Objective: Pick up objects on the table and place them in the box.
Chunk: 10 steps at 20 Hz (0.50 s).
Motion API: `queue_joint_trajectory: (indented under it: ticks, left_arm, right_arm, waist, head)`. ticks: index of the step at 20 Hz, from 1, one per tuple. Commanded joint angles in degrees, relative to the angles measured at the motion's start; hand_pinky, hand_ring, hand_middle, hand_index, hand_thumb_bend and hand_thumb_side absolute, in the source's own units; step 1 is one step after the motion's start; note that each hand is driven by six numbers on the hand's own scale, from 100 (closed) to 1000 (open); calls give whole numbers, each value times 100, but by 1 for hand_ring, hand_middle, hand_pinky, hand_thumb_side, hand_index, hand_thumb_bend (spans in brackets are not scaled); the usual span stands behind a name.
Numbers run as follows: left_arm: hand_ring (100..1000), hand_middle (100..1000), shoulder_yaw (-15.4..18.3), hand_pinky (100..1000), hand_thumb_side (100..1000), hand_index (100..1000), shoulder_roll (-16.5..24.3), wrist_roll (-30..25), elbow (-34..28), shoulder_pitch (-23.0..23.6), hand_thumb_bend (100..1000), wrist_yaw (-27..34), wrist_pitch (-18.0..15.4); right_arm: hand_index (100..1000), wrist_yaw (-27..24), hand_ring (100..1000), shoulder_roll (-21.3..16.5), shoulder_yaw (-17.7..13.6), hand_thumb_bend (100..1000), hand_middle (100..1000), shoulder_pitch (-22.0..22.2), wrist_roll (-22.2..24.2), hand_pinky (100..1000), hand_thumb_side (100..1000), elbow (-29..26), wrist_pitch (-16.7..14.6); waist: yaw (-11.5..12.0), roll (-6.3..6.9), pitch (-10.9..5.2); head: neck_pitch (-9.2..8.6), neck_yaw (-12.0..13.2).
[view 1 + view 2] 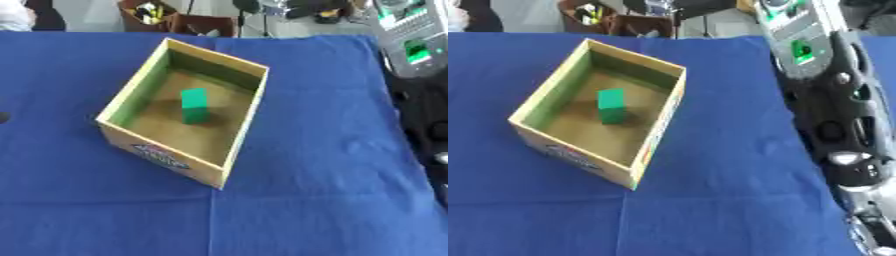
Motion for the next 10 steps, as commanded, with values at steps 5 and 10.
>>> queue_joint_trajectory:
  ticks: [5,10]
  left_arm:
    - [702,704,92,683,1000,843,65,46,-100,-7,100,-31,-29]
    - [702,704,107,684,1000,844,63,63,-100,-10,100,-41,-40]
  right_arm:
    - [850,-508,764,-578,-329,297,744,555,-867,834,867,-1119,564]
    - [823,-951,740,-743,-500,289,712,1118,-1623,834,863,-1602,775]
  waist:
    - [-79,44,-117]
    - [-143,59,-81]
  head:
    - [-2,113]
    - [-4,166]
